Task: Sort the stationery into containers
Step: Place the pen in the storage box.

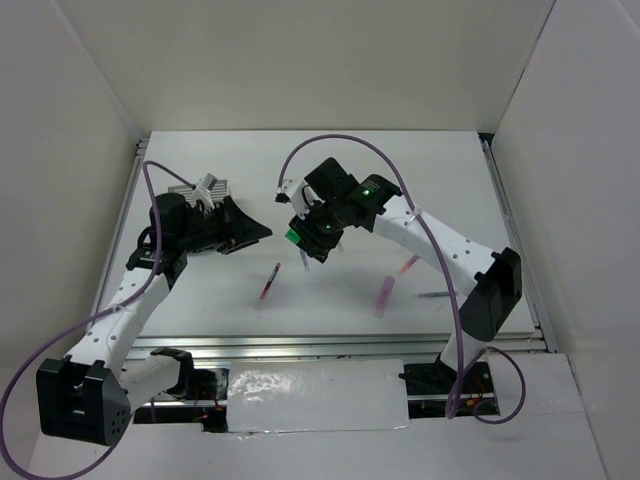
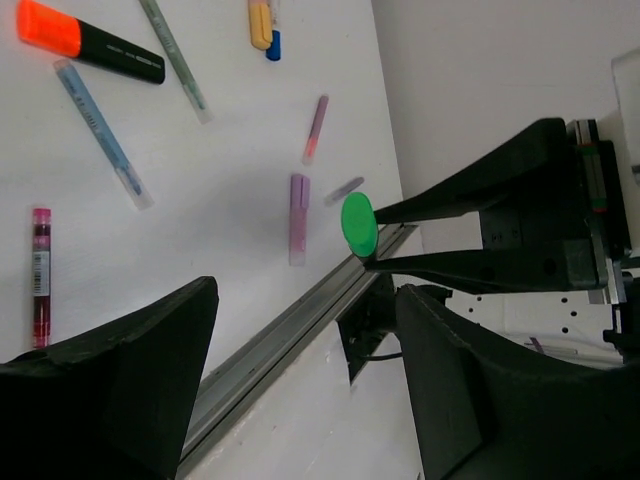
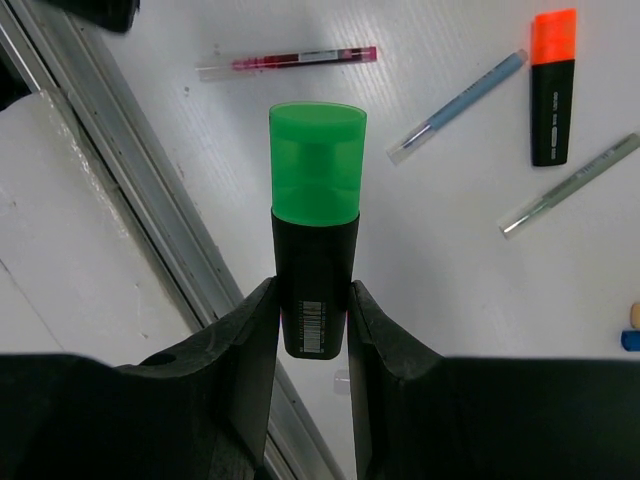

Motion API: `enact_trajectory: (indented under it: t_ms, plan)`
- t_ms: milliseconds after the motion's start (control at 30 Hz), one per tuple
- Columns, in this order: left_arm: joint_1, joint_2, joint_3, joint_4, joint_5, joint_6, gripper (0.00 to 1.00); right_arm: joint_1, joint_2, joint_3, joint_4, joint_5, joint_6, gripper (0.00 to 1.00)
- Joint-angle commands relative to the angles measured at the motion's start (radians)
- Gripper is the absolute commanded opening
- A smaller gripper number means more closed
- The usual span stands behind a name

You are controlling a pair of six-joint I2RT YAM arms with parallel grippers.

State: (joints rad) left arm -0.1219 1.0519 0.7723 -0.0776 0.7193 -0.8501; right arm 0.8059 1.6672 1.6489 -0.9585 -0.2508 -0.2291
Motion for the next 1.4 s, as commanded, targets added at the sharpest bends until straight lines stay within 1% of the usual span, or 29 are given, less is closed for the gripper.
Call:
enact_trajectory:
  t_ms: [0, 67, 100, 200, 433, 533, 667, 767, 933, 1067, 1200, 1267, 1300, 1333, 1367]
  plan:
    - [-0.018, 0.008, 0.013, 0.068, 0.043, -0.029, 0.83, 0.016, 0.023, 0.083, 0.006, 0.004, -0.009, 0.0]
    - [-0.025, 0.011, 0.001, 0.068, 0.051, -0.029, 0.83, 0.024, 0.035, 0.103, 0.003, 0.004, -0.012, 0.0]
    - [-0.027, 0.01, -0.002, 0.099, 0.052, -0.033, 0.83, 0.035, 0.046, 0.109, 0.004, 0.004, -0.012, 0.0]
    - [-0.03, 0.01, -0.03, 0.119, 0.065, -0.046, 0.82, 0.052, 0.068, 0.13, 0.004, 0.005, -0.015, 0.0]
    - [-0.03, -0.001, -0.053, 0.141, 0.072, -0.067, 0.81, 0.082, 0.117, 0.207, -0.005, -0.002, -0.015, 0.0]
    - [-0.03, -0.001, -0.056, 0.145, 0.071, -0.073, 0.76, 0.09, 0.134, 0.232, -0.008, -0.007, -0.013, 0.0]
    - [-0.028, 0.002, -0.065, 0.173, 0.08, -0.098, 0.62, 0.099, 0.144, 0.25, -0.009, -0.007, -0.012, 0.0]
    - [-0.03, -0.004, -0.079, 0.2, 0.094, -0.125, 0.54, 0.101, 0.147, 0.259, -0.009, -0.007, -0.012, 0.0]
    - [-0.03, -0.009, -0.096, 0.229, 0.095, -0.153, 0.48, 0.107, 0.14, 0.258, -0.011, -0.015, -0.013, 0.0]
    - [-0.024, -0.018, -0.102, 0.246, 0.086, -0.175, 0.4, 0.116, 0.132, 0.249, -0.011, -0.016, -0.015, 0.0]
    - [-0.015, -0.023, -0.113, 0.266, 0.092, -0.202, 0.43, 0.127, 0.132, 0.242, -0.013, -0.021, -0.016, 0.0]
    - [-0.013, -0.026, -0.114, 0.265, 0.094, -0.199, 0.39, 0.134, 0.135, 0.246, -0.014, -0.025, -0.019, 0.0]
    - [-0.015, -0.029, -0.116, 0.265, 0.095, -0.201, 0.36, 0.134, 0.138, 0.249, -0.016, -0.025, -0.019, 0.0]
    - [-0.013, -0.032, -0.119, 0.271, 0.097, -0.205, 0.25, 0.141, 0.141, 0.25, -0.017, -0.024, -0.021, 0.0]
    - [-0.012, -0.033, -0.122, 0.271, 0.098, -0.207, 0.18, 0.144, 0.143, 0.252, -0.017, -0.022, -0.021, 0.0]
